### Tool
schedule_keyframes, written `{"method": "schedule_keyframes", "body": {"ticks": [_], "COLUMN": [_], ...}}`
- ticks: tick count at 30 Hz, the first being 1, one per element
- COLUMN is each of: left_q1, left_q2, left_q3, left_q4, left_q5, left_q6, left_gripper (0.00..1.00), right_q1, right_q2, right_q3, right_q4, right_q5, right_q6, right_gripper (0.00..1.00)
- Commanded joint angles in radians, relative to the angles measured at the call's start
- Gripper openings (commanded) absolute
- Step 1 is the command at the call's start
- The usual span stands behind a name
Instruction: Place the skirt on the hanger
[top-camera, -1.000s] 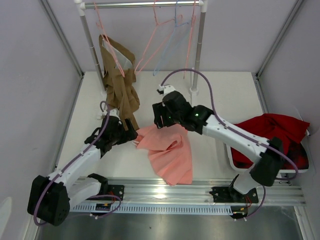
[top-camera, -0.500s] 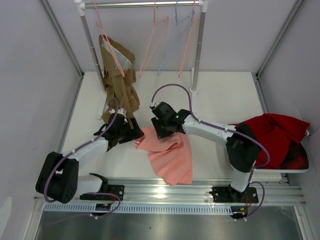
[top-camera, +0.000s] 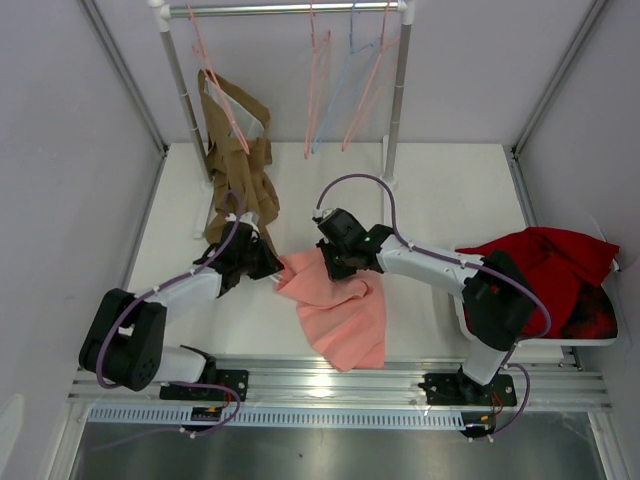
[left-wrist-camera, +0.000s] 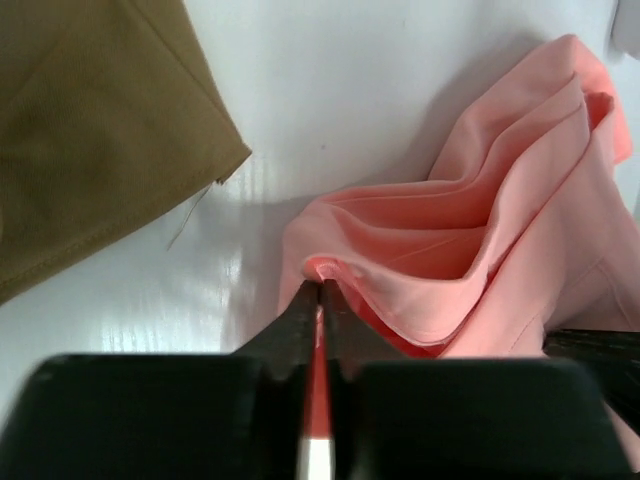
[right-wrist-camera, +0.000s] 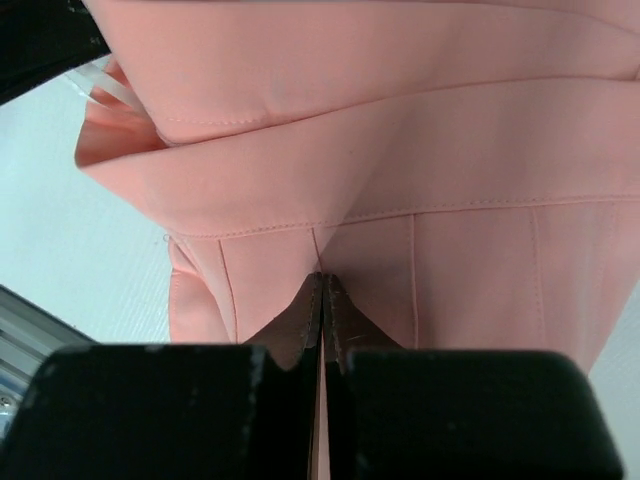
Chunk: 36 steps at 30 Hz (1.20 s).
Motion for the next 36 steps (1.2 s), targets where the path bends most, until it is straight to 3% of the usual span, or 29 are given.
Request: {"method": "schedule_keyframes", "body": {"ticks": [1,6,9,11,12,15,21,27,32,35,36], "left_q1": [-0.005,-0.005,-0.006,-0.017,-0.025,-0.063,-0.112,-0.178,-0.196,-0.198,-0.198], "left_q2": [-0.023,-0.092,-0.172,-0.209,-0.242,-0.325,-0.407,-0.448,-0.458,-0.451,-0.451], "left_q3": [0.063,0.075,0.033,0.002,-0.029,-0.085,-0.161,-0.201,-0.224,-0.234,-0.239], "left_q4": [-0.001,-0.098,-0.113,-0.129,-0.136,-0.161,-0.170,-0.187,-0.170,-0.162,-0.161], "left_q5": [-0.011,-0.113,-0.137,-0.148,-0.159,-0.211,-0.231,-0.254,-0.259,-0.262,-0.263], "left_q6": [0.005,-0.006,-0.030,-0.056,-0.062,-0.104,-0.167,-0.211,-0.231,-0.236,-0.236], "left_gripper": [0.00,0.00,0.00,0.00,0.00,0.00,0.00,0.00,0.00,0.00,0.00], "right_q1": [-0.009,-0.040,-0.069,-0.078,-0.084,-0.089,-0.092,-0.080,-0.058,-0.050,-0.044], "right_q2": [-0.064,-0.088,-0.111,-0.107,-0.099,-0.072,-0.021,0.085,0.146,0.163,0.160], "right_q3": [-0.008,-0.050,-0.080,-0.068,-0.057,0.003,0.113,0.241,0.235,0.210,0.203], "right_q4": [0.002,-0.002,0.013,0.016,0.010,-0.011,-0.031,-0.128,-0.165,-0.171,-0.174], "right_q5": [0.017,0.029,0.008,0.002,0.002,0.020,0.043,0.118,0.184,0.194,0.203], "right_q6": [0.001,0.010,0.023,0.024,0.023,0.029,0.052,0.055,0.052,0.055,0.056], "right_gripper": [0.00,0.00,0.19,0.25,0.36,0.53,0.68,0.71,0.71,0.65,0.54]}}
